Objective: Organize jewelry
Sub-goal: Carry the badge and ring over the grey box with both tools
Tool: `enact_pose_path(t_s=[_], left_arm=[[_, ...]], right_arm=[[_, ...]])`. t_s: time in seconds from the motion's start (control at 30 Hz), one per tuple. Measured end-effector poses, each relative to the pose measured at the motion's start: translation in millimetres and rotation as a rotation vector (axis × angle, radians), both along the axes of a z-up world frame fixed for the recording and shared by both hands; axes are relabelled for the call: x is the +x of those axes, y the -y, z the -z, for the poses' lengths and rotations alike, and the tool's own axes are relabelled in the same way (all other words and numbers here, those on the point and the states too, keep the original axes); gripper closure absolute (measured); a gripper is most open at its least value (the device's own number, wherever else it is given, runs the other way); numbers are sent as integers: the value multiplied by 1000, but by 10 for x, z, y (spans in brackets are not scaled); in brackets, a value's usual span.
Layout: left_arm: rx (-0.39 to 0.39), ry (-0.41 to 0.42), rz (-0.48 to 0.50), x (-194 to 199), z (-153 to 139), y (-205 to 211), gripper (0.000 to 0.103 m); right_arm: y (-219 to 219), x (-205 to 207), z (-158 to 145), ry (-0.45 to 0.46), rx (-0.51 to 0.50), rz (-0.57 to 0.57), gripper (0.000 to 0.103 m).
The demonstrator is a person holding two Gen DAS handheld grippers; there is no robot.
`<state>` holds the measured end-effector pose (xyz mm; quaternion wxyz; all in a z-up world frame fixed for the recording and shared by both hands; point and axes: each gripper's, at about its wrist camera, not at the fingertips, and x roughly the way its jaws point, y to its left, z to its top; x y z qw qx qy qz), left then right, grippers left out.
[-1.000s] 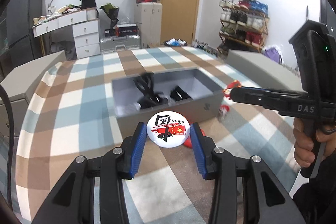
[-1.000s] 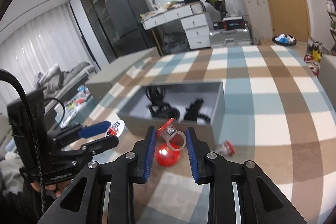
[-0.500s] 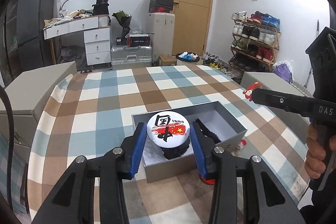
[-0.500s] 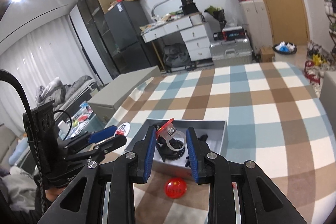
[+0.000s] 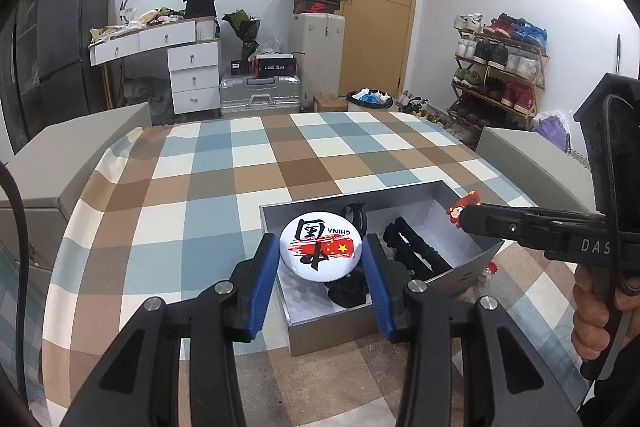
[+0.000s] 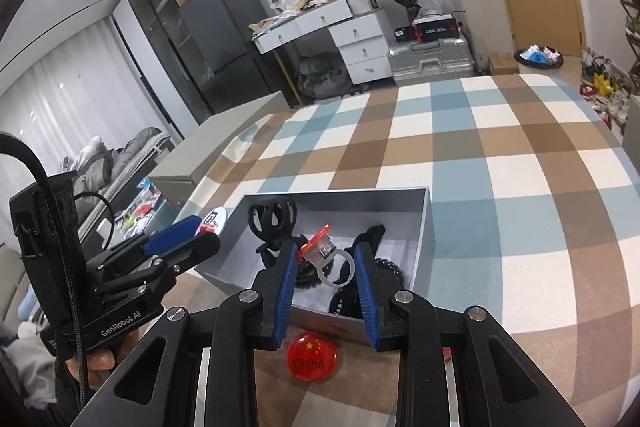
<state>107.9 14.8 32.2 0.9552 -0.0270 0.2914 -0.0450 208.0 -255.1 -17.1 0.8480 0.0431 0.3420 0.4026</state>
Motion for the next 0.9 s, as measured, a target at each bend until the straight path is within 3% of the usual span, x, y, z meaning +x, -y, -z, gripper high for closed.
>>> enact_pose_path(t_s=[0.9], left_arm=[[58,-21,11,22,110,126,66]], right_arm=[[-72,-26,59,-3,-44,-2,74]])
